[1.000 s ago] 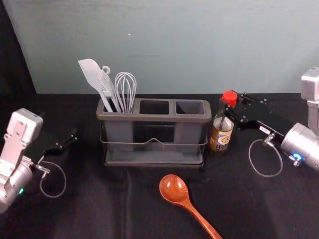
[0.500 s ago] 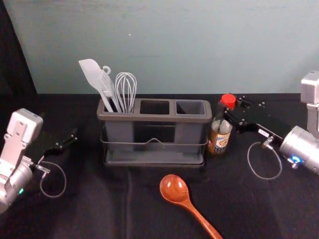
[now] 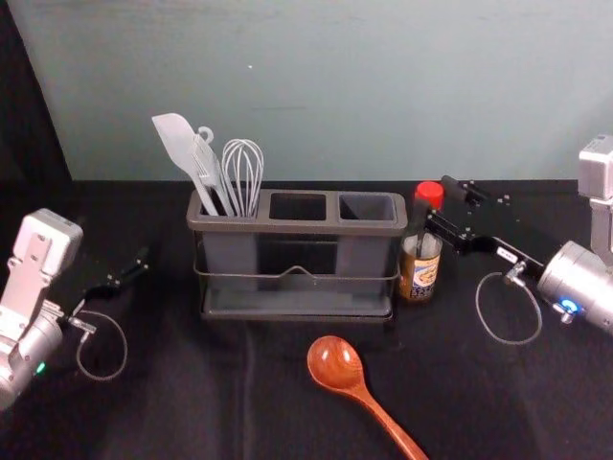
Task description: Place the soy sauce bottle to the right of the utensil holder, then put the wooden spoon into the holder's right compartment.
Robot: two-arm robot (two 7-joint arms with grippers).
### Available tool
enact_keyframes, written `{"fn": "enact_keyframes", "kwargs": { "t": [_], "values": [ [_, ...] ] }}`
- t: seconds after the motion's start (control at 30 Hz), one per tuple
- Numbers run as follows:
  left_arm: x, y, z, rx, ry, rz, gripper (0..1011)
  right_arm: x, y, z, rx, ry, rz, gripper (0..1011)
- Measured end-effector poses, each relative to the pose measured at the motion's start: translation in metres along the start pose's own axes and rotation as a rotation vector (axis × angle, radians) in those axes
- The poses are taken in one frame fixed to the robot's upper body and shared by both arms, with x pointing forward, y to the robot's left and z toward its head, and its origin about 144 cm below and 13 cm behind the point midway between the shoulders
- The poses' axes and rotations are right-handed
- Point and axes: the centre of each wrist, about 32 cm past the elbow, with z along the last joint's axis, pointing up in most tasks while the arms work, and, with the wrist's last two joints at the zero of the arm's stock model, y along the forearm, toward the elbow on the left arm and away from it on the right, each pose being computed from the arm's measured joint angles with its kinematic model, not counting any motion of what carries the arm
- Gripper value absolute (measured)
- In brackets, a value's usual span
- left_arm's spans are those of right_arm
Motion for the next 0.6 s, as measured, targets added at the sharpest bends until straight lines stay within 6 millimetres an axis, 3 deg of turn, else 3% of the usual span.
{"fn": "enact_keyframes", "kwargs": {
  "t": [0.37, 0.5, 0.6],
  "values": [
    [0.0000, 0.0000, 0.0000, 0.000, 0.000, 0.000, 1011, -0.0001, -0.0002, 0.0001, -0.002, 0.000, -0.001, 919],
    [0.0000, 0.0000, 0.0000, 0.000, 0.000, 0.000, 1011, -0.0001, -0.0002, 0.0002, -0.002, -0.001, -0.001, 1003],
    [0.0000, 0.0000, 0.0000, 0.000, 0.000, 0.000, 1012, -0.0001, -0.0002, 0.0002, -0.002, -0.001, -0.002, 1000]
  ]
}}
